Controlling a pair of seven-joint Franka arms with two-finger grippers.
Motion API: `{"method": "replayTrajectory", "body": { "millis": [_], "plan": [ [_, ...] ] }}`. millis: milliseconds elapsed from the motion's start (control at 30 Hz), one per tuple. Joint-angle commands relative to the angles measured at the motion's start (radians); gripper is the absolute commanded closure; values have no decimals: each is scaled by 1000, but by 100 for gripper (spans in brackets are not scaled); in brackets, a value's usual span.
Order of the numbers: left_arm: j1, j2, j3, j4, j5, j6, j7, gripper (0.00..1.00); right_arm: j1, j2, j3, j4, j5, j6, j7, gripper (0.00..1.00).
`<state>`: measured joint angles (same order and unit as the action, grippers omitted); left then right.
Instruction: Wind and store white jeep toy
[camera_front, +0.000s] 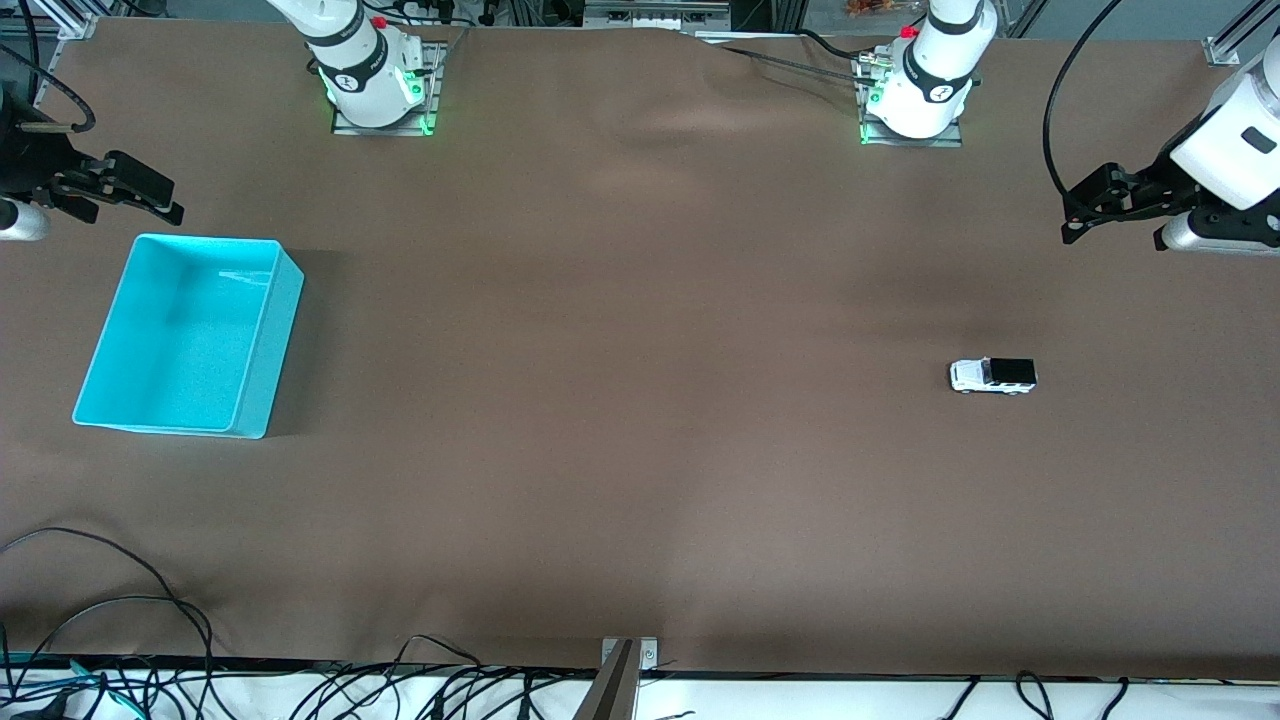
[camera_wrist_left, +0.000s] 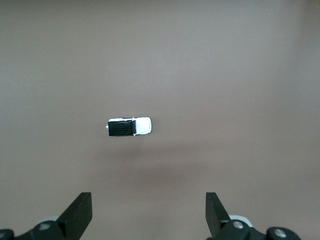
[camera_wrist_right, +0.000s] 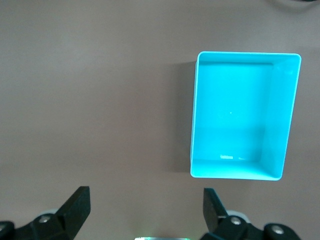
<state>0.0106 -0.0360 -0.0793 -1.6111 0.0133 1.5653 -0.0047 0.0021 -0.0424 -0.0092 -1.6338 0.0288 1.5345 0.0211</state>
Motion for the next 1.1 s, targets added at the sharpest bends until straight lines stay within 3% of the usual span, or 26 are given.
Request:
{"method": "replayTrajectory", "body": {
  "millis": [0, 1068],
  "plan": [
    [28, -13, -23, 13, -19, -21, 17, 0, 2, 10, 3, 23, 16, 2, -13, 0],
    [22, -15, -25, 8, -10, -54, 18, 0, -4, 10, 3, 25, 31, 9, -18, 0]
  ]
}}
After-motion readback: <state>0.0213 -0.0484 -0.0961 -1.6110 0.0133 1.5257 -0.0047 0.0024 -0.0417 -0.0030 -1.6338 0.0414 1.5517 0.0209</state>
